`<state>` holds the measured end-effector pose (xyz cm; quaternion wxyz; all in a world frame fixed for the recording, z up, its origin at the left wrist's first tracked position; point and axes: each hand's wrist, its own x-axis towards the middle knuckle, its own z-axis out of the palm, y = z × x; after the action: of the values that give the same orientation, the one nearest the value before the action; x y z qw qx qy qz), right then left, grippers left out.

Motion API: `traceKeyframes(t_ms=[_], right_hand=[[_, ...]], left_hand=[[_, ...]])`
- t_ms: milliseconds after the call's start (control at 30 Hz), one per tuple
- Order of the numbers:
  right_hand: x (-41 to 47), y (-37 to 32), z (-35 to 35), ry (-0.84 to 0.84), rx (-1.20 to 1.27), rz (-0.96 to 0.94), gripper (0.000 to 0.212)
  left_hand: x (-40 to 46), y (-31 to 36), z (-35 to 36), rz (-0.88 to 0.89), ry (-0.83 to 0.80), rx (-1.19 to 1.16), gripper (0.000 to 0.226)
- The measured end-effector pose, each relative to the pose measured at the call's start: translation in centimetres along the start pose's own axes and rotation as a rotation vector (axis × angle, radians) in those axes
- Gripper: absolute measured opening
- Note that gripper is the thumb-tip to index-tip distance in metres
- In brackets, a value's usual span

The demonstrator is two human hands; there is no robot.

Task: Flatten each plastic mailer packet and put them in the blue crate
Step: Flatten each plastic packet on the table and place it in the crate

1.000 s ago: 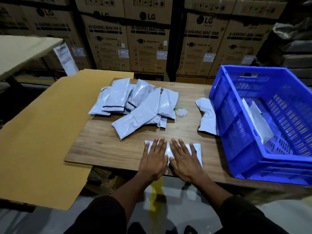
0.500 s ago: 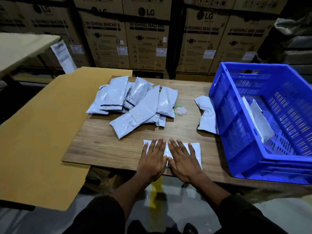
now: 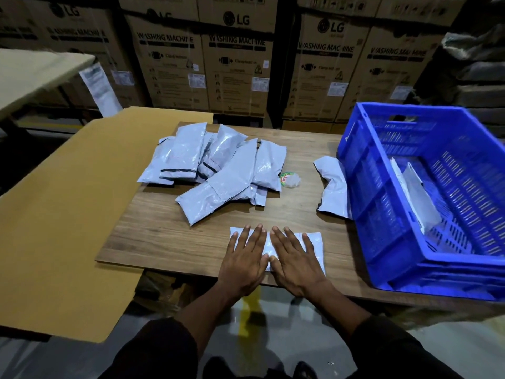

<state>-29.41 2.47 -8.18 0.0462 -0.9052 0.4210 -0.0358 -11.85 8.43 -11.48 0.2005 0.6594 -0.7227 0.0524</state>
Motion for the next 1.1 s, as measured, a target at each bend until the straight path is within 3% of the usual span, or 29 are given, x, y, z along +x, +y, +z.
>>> traceKeyframes(t_ms=[133, 433, 533, 633, 733, 900, 1100], right_hand=[[0.0, -0.1, -0.1, -0.028, -0.006, 0.003, 0.064], [0.1, 0.4, -1.3, -0.119, 0.010, -0.040, 0.071], [-0.2, 1.0, -1.7, -0.029, 0.004, -0.030, 0.069], [-1.3, 1.4, -1.4, 0.083, 0.021, 0.089, 0.061], [-2.4, 1.8, -0.7, 0.056, 0.047, 0.099, 0.067], [-2.2, 2.5, -0.7, 0.063, 0.069, 0.103, 0.059], [-2.1, 2.8, -0.4, 0.049, 0.083, 0.090, 0.060]], left_hand=[[-0.1, -0.1, -0.1, -0.001, -0.013, 0.024, 0.055], [-0.5, -1.7, -0.8, -0.110, -0.215, 0.025, 0.074], [0.5, -1.0, -1.6, -0.142, -0.184, 0.052, 0.071], [1.8, 1.1, -1.9, -0.049, -0.084, -0.056, 0.060], [3.0, 3.5, -1.1, 0.085, -0.042, -0.150, 0.066], [3.2, 3.5, -0.2, 0.047, -0.071, -0.145, 0.051], [2.4, 3.1, 0.5, 0.082, -0.015, -0.031, 0.049]])
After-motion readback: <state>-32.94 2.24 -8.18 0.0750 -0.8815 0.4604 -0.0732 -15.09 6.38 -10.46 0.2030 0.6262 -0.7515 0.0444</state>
